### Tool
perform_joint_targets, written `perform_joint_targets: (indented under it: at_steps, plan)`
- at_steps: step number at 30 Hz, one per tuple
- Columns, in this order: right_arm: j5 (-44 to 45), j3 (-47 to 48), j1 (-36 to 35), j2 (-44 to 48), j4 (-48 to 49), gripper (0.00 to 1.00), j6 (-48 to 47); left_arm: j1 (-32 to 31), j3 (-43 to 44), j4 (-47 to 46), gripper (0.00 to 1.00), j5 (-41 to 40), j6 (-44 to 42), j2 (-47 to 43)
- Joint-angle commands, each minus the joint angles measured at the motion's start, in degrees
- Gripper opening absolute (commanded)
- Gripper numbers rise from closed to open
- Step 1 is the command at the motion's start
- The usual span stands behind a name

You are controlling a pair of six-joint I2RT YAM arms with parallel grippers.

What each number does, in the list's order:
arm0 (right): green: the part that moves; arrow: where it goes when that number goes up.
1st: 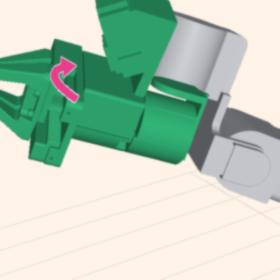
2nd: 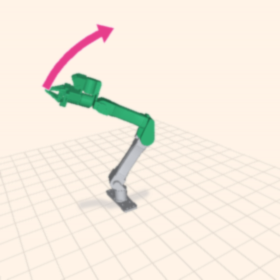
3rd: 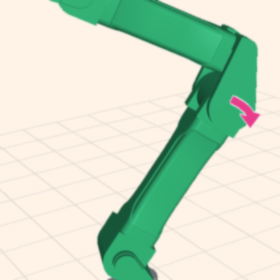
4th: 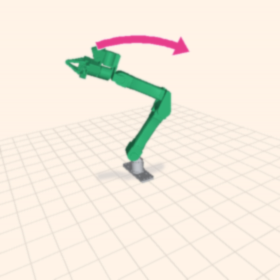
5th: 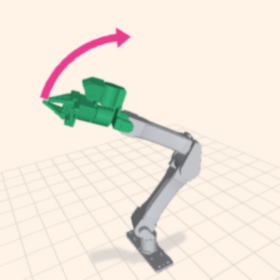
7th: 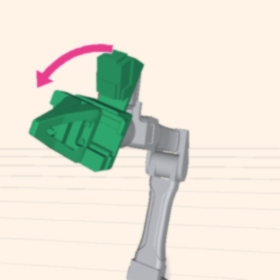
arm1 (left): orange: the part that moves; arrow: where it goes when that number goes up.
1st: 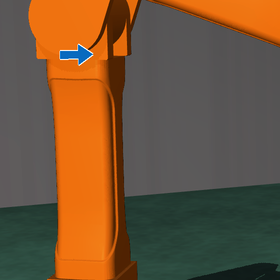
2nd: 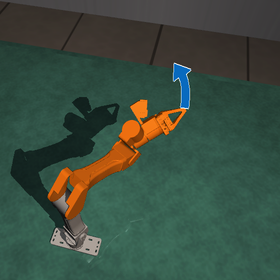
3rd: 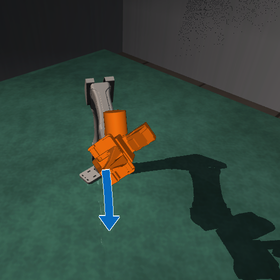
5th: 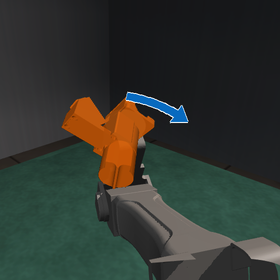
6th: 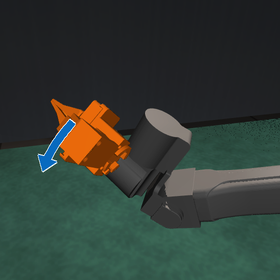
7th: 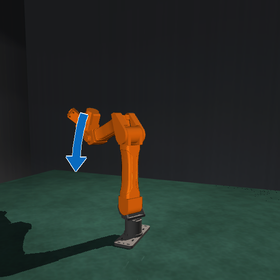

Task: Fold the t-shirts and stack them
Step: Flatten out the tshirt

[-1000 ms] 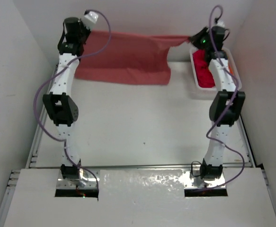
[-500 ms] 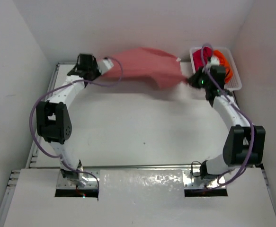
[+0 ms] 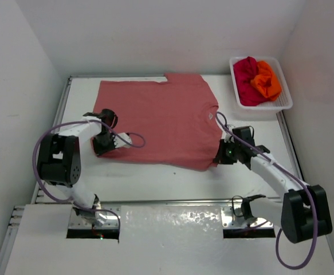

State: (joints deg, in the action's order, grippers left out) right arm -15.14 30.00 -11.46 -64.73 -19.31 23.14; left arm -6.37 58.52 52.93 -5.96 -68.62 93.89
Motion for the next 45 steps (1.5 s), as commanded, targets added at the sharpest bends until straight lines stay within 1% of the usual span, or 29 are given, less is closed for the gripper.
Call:
perform_joint_targets:
  at_steps: [1, 4, 5, 6, 9, 12, 15, 16, 18, 19, 21, 23, 24, 25, 26, 27, 28, 29, 30, 31, 33, 34, 35, 36, 38, 39, 41, 42, 45]
  plan:
    - [0.20, 0.85, -0.31, -2.41, 2.08, 0.00, -1.25, 0.22, 0.71, 1.83, 0.00, -0.46, -1.34, 1.38]
    - [-0.68, 5.93, -0.23, -7.24, 3.14, 0.00, -1.86, 0.31, 5.45, 0.78, 0.00, -0.63, -0.82, 3.92]
    - [-0.60, 9.25, -0.23, -8.73, 3.23, 0.00, -2.04, 0.57, 7.12, -0.44, 0.00, -0.72, 0.58, 4.72]
    - [-0.16, 11.12, -0.23, -12.05, 3.23, 0.00, -2.13, 0.74, 10.53, -2.98, 0.00, -0.90, 1.38, 5.60]
    - [-0.24, 17.45, -0.23, -19.00, 2.79, 0.00, -3.01, 1.19, 16.60, -7.99, 0.00, -2.65, 5.16, 10.16]
    - [0.81, 21.23, -0.14, -24.72, 3.23, 0.00, -4.06, 1.27, 20.04, -11.43, 0.06, -4.85, 7.09, 15.43]
    - [1.25, 25.97, -0.05, -30.25, 2.09, 0.00, -4.59, 1.36, 23.55, -14.07, 0.11, -8.62, 9.29, 18.34]
    - [1.34, 28.86, 0.04, -31.67, 1.48, 0.00, -4.59, 1.71, 24.52, -15.04, 0.16, -10.81, 10.51, 18.78]
    - [0.99, 31.25, 0.30, -35.27, 0.24, 0.00, -4.50, 2.24, 26.20, -19.51, 0.24, -15.20, 13.14, 19.49]
    - [0.99, 33.35, 0.30, -36.25, -0.02, 0.00, -4.42, 2.50, 27.68, -23.10, 0.36, -16.70, 13.77, 19.67]
    - [0.55, 36.08, 0.56, -39.05, -0.73, 0.00, -4.07, 3.73, 30.93, -25.58, 0.47, -19.61, 16.05, 20.28]
    - [-0.42, 37.49, 1.18, -40.47, -1.17, 0.00, -3.45, 5.13, 34.88, -24.90, 0.52, -19.10, 19.03, 21.16]
    - [-0.68, 38.37, 1.35, -41.35, -1.34, 0.00, -3.10, 6.36, 37.43, -22.98, 0.52, -15.79, 22.01, 21.42]
    - [-0.77, 38.64, 1.79, -41.70, -1.34, 0.00, -2.84, 7.24, 41.98, -18.95, 0.52, -14.10, 23.34, 21.60]
    - [-0.77, 38.90, 1.88, -41.97, -1.43, 0.00, -2.48, 8.38, 43.59, -17.17, 0.52, -12.60, 24.66, 21.25]
    - [-0.60, 39.08, 2.23, -42.40, -1.43, 0.00, -2.31, 9.09, 44.65, -13.33, 0.49, -7.89, 25.89, 20.64]
    - [-0.77, 39.17, 2.41, -42.67, -1.26, 0.00, -2.04, 9.27, 44.14, -11.55, 0.44, -4.45, 25.73, 19.59]
    - [-0.95, 39.26, 2.59, -43.02, -0.82, 0.00, -1.43, 9.36, 42.48, -10.14, 0.38, -0.50, 25.12, 16.19]
    - [-1.21, 39.43, 2.67, -43.29, -0.47, 0.00, -0.99, 9.19, 40.03, -8.91, 0.28, 6.94, 22.85, 14.15]
    - [-1.82, 39.52, 3.11, -43.90, 0.49, 0.00, 0.14, 9.01, 33.74, -8.02, 0.25, 9.79, 22.31, 10.65]
    - [-2.18, 39.78, 3.20, -44.34, 1.20, 0.00, 0.86, 8.40, 28.16, -5.49, 0.20, 15.76, 22.21, 8.95]
    - [-2.27, 39.79, 3.20, -44.52, 1.55, 0.00, 1.21, 8.39, 25.88, -4.60, 0.19, 17.45, 22.30, 8.77]
    - [-2.44, 39.79, 3.20, -44.78, 2.25, 0.00, 1.65, 8.48, 21.15, -5.11, 0.19, 18.69, 23.08, 8.25]
    - [-2.53, 39.79, 3.20, -44.78, 2.52, 0.00, 1.82, 8.57, 18.58, -6.42, 0.21, 18.96, 25.01, 7.63]
    - [-2.79, 39.70, 3.20, -44.78, 2.87, 0.00, 1.65, 8.48, 14.10, -12.91, 0.28, 18.79, 25.90, 5.18]
    - [-2.88, 39.79, 3.20, -44.78, 2.79, 0.00, 1.56, 7.78, 10.86, -17.98, 0.35, 17.92, 25.73, 4.30]
    - [-3.32, 39.87, 3.20, -44.78, 2.88, 0.00, 1.30, 6.29, 8.72, -23.46, 0.37, 15.20, 26.08, 2.89]
    - [-3.50, 39.96, 3.20, -44.78, 2.88, 0.00, 1.30, 5.33, 7.84, -28.01, 0.38, 12.75, 26.78, 3.32]
    - [-3.32, 39.96, 3.20, -44.52, 2.44, 0.00, 1.04, 5.05, 9.59, -28.85, 0.38, 12.19, 28.36, 5.77]
